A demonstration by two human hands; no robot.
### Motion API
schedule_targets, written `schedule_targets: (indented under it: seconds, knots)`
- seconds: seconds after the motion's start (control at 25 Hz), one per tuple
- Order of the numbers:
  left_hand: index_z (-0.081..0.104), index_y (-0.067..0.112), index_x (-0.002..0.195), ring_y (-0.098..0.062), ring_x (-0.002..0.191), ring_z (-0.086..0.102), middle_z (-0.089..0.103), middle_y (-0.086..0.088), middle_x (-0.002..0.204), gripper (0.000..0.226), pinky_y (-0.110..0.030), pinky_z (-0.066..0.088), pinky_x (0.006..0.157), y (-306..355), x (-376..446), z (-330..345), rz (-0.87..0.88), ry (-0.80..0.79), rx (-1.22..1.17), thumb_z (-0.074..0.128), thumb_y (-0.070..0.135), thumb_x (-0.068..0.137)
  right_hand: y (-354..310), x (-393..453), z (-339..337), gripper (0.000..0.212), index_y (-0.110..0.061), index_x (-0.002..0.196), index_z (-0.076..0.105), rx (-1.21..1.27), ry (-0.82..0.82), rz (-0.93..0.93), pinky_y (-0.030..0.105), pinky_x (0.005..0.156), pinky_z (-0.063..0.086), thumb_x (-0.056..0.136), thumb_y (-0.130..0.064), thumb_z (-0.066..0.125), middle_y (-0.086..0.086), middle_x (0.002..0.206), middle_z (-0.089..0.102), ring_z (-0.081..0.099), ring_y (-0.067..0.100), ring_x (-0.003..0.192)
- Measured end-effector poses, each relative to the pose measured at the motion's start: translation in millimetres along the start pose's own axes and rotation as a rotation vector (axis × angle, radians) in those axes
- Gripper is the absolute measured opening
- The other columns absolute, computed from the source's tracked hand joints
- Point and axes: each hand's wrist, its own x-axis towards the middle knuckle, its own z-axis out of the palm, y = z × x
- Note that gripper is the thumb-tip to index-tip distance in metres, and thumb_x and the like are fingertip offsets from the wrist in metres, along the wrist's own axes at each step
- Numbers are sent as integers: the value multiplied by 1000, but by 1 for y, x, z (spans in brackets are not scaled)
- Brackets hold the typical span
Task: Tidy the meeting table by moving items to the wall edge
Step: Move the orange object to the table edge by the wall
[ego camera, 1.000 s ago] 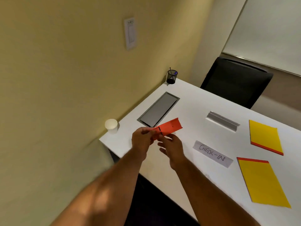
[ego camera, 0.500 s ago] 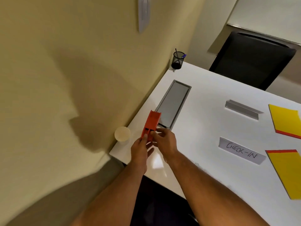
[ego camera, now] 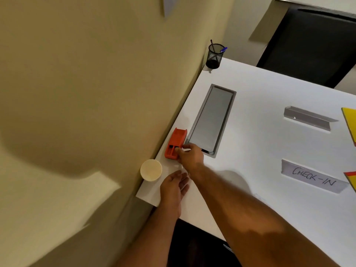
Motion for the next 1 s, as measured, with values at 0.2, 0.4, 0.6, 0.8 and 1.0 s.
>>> schedule_targets:
  seconds: [0.2,0.4,0.6,0.8,1.0]
  knots:
    - [59,17,140,-31,134,59,66,-11,139,34,-52,41,120,1,6,6,-3,-31,-51,48,29,110,-3,10,14,48,-16,136,58,-44,-57,0,39,92,63,96,-35,74,8,124,70,73,20,102]
    - [73,15,117,-30,113,72,76,-12,119,20,-51,56,104,2,1,15,131,93,-41,56,17,106,-3,10,-3,51,-14,152,50,-191,-232,-81,43,99,60,102,-11,63,10,132,68,69,22,110]
    - [75,19,104,-23,100,77,80,-6,107,16,-39,64,87,-3,-10,25,213,122,41,61,13,103,-12,6,-28,71,-20,159,38,-409,-237,-228,43,118,44,97,12,52,8,162,43,42,29,150]
    - [74,21,108,-21,102,75,79,-4,109,16,-32,63,81,-5,-19,30,304,112,120,63,11,101,-6,-20,-62,69,-17,157,40,-382,-210,-286,42,118,44,95,-3,69,8,162,42,45,29,147]
    - [63,26,132,-23,123,61,63,-5,143,33,-34,51,96,6,-14,50,374,53,493,63,13,101,13,-45,-113,63,-19,155,44,-470,-115,-374,33,116,45,98,-8,69,7,159,47,51,26,142]
